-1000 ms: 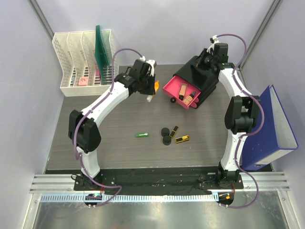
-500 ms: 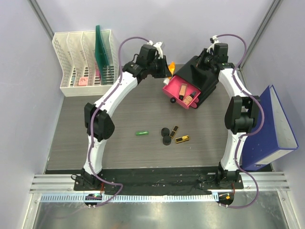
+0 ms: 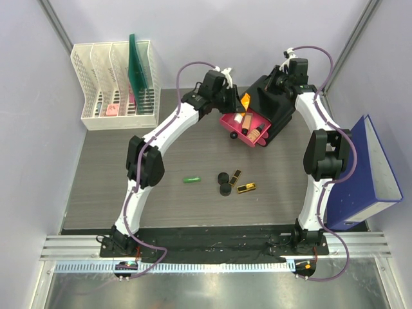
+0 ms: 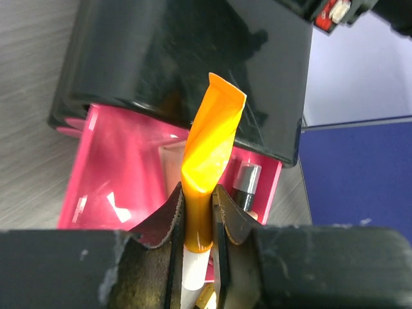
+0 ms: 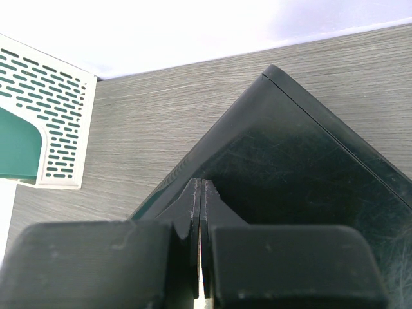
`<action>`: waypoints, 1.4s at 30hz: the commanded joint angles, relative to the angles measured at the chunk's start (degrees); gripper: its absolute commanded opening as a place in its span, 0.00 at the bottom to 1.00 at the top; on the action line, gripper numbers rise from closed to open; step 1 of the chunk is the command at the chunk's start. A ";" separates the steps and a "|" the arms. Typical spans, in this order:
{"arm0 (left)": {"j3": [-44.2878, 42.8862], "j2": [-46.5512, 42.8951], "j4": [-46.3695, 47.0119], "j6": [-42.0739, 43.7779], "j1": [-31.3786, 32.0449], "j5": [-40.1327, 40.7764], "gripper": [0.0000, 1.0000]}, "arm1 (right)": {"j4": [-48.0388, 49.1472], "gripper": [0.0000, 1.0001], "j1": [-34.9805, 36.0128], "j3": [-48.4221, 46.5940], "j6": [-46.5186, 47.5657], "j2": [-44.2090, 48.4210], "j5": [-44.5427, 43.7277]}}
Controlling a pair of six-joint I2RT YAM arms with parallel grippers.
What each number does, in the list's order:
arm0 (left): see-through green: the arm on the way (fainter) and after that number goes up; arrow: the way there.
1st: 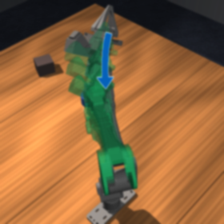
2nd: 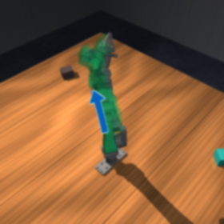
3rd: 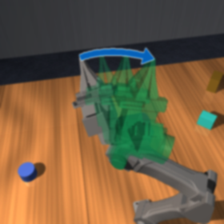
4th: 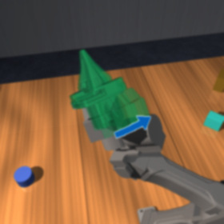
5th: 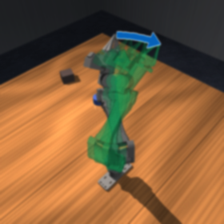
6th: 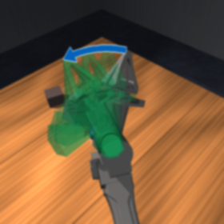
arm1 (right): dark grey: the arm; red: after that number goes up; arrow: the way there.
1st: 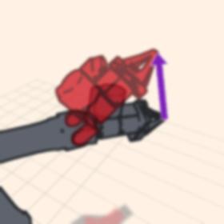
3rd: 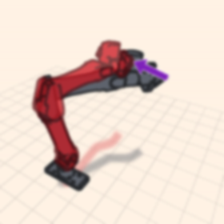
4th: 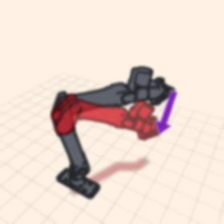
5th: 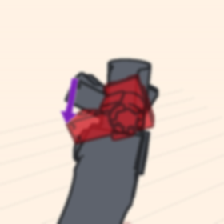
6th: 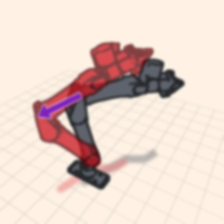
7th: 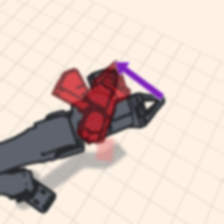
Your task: Organize the makeup
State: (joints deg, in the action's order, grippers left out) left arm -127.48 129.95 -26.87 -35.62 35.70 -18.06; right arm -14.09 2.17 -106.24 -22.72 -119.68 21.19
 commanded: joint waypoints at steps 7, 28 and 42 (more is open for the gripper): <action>5.49 -2.60 3.14 0.99 0.60 1.54 0.09 | -19.13 0.01 -0.07 5.16 2.42 -7.76 -3.87; 2.59 -3.03 2.61 1.69 0.51 7.43 0.65 | -19.22 0.01 -0.07 4.99 2.07 -8.03 -3.17; 0.74 -1.90 5.43 0.11 -0.46 10.68 0.27 | -18.96 0.01 -0.07 5.25 2.07 -7.94 -3.08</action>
State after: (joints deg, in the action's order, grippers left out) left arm -123.61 129.64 -25.04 -35.03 35.62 -8.58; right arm -13.39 2.07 -106.32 -22.92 -120.05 21.85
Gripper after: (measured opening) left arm 0.296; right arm 0.015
